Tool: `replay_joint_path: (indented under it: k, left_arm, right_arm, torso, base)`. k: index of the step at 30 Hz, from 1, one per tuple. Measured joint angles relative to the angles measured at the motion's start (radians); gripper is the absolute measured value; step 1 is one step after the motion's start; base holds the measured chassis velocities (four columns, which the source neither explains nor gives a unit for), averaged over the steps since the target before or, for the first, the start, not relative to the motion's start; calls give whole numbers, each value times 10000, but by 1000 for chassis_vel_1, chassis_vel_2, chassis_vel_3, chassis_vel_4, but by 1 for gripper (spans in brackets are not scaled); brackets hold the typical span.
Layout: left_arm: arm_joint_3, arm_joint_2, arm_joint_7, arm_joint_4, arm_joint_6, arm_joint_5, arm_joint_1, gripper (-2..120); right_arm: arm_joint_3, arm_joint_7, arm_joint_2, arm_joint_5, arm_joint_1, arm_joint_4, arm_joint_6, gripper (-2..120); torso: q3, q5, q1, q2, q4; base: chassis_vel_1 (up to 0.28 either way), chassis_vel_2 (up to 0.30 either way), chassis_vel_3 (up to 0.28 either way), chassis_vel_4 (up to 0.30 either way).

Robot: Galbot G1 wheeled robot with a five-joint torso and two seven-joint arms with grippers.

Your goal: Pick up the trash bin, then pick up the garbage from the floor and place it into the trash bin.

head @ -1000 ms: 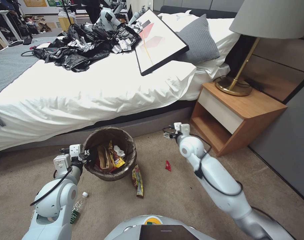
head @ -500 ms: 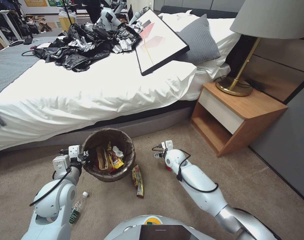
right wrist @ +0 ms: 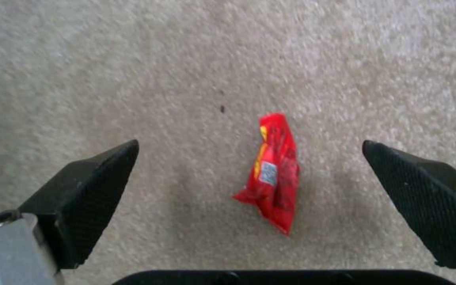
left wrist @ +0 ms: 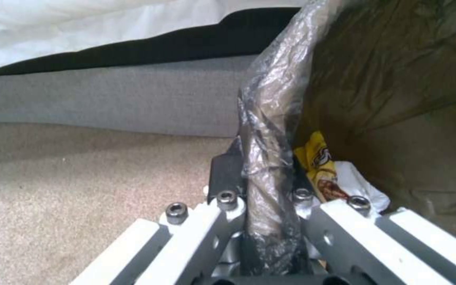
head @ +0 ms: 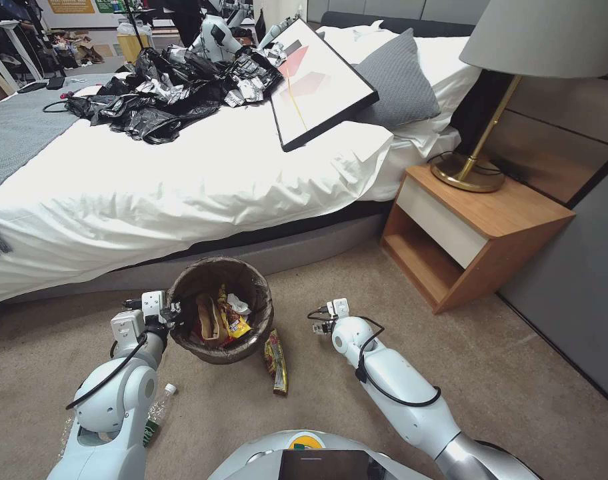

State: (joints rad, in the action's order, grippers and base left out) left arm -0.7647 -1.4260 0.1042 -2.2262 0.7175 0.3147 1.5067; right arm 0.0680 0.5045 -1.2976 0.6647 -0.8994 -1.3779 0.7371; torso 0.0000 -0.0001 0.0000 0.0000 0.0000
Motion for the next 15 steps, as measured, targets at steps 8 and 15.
replay_joint_path:
  k: [8, 15]
  left_arm:
    - [-13, -17, -11, 10, -23, -4, -13, 0]
    - [-37, -17, -22, 11, -25, -12, -7, 0]
  right_arm:
    - [-55, -255, -62, -108, 136, 553, -9, 100]
    - [-167, -761, -299, -643, 290, 1507, -296, 100]
  torso:
    - [0, 0, 0, 0, 0]
    - [0, 1, 0, 0, 0]
  base:
    - [0, 0, 0, 0]
    - [0, 0, 0, 0]
